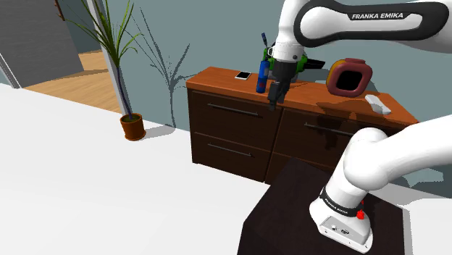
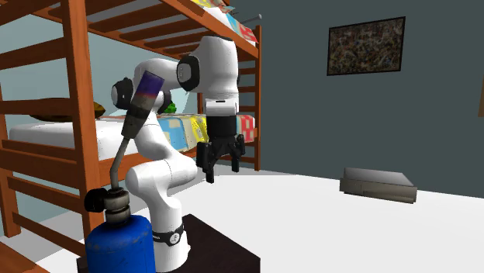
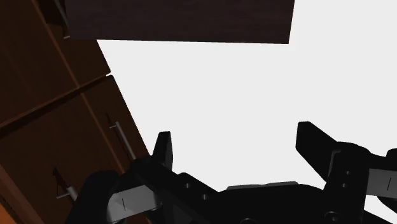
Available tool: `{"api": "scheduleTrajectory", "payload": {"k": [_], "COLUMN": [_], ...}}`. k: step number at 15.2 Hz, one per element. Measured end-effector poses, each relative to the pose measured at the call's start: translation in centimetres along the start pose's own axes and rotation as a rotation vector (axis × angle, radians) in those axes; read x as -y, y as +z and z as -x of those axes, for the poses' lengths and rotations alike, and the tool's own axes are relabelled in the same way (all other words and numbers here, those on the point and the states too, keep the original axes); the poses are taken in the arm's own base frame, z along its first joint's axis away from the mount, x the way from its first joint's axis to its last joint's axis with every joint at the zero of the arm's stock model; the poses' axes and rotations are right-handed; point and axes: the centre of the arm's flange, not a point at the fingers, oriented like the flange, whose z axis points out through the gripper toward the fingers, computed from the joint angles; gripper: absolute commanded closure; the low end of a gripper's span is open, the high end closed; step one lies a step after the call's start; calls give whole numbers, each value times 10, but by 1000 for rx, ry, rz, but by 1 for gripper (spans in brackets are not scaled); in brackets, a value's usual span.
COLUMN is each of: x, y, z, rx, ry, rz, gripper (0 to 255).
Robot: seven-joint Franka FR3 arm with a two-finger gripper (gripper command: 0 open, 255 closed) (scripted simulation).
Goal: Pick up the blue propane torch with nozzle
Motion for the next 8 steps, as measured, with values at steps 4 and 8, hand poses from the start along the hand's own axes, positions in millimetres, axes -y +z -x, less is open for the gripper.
{"api": "scheduleTrajectory", "payload": {"k": [4, 8], "x": [-15, -43], "y": [-4, -12], "z": [-17, -43], "rx": [-41, -120], "ry": [53, 151], "rz": [6, 19], "gripper": [0, 0]}}
